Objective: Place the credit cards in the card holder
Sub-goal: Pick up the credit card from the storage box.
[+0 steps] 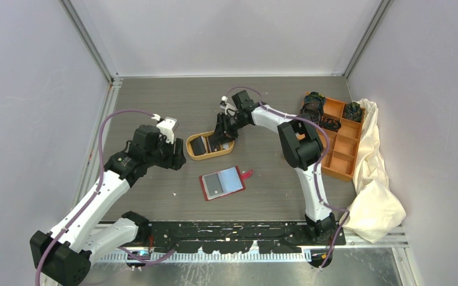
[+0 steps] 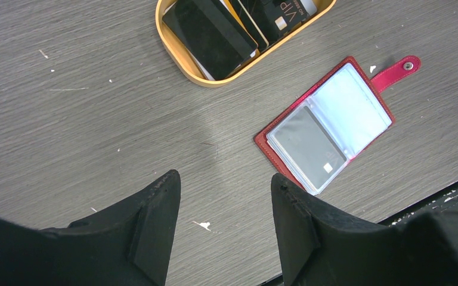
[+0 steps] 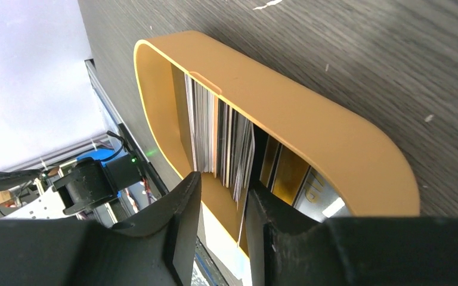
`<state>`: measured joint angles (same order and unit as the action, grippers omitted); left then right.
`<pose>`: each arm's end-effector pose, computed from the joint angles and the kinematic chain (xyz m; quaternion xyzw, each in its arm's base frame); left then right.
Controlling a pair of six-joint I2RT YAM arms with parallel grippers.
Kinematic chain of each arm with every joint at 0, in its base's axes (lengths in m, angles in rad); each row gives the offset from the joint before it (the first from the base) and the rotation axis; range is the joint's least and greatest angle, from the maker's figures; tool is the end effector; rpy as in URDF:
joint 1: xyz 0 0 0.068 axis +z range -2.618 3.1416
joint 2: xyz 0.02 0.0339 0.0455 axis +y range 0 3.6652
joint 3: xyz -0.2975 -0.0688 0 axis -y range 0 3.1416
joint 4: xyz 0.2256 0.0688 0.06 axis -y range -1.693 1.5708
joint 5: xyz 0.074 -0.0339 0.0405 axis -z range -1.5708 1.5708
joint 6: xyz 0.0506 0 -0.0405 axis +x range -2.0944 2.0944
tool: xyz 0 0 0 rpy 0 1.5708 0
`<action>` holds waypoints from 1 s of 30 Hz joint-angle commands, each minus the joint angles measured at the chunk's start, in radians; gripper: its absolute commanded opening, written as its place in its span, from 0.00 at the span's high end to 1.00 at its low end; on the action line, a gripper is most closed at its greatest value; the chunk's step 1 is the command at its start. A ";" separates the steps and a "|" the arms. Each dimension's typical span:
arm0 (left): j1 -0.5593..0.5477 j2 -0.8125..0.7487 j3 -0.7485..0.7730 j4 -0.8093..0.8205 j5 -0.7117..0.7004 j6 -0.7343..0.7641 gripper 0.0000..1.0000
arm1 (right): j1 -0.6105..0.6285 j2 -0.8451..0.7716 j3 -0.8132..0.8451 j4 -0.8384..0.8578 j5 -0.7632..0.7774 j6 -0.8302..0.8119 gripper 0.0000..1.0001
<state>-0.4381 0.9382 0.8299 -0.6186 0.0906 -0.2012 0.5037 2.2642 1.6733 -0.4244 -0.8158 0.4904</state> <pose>0.1500 -0.0753 0.3060 0.1261 0.9028 -0.1678 0.3754 0.4098 0.2679 0.1741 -0.1146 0.8820 0.4553 0.0393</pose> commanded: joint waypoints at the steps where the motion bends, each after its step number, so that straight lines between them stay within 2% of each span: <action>1: 0.004 -0.006 0.009 0.024 0.003 0.013 0.42 | -0.015 -0.090 0.013 -0.011 0.008 -0.025 0.63; 5: 0.004 -0.007 0.009 0.024 0.003 0.014 0.42 | -0.033 -0.097 0.002 -0.013 0.014 -0.026 0.68; 13: 0.004 -0.007 0.008 0.024 0.002 0.013 0.42 | -0.063 -0.126 -0.016 -0.014 0.030 -0.033 0.92; 22: 0.004 -0.011 0.008 0.029 0.020 0.013 0.42 | -0.118 -0.225 -0.054 -0.011 -0.008 -0.065 0.95; 27: 0.004 -0.023 0.007 0.053 0.125 0.000 0.38 | -0.136 -0.315 -0.121 0.063 -0.159 -0.088 0.95; 30: 0.004 -0.043 0.000 0.109 0.212 -0.065 0.35 | -0.139 -0.386 -0.187 0.123 -0.220 -0.092 0.95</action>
<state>-0.4381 0.9356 0.8295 -0.6125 0.1699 -0.2085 0.3622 2.0132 1.5410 -0.4057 -0.8970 0.4290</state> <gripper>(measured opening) 0.633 0.076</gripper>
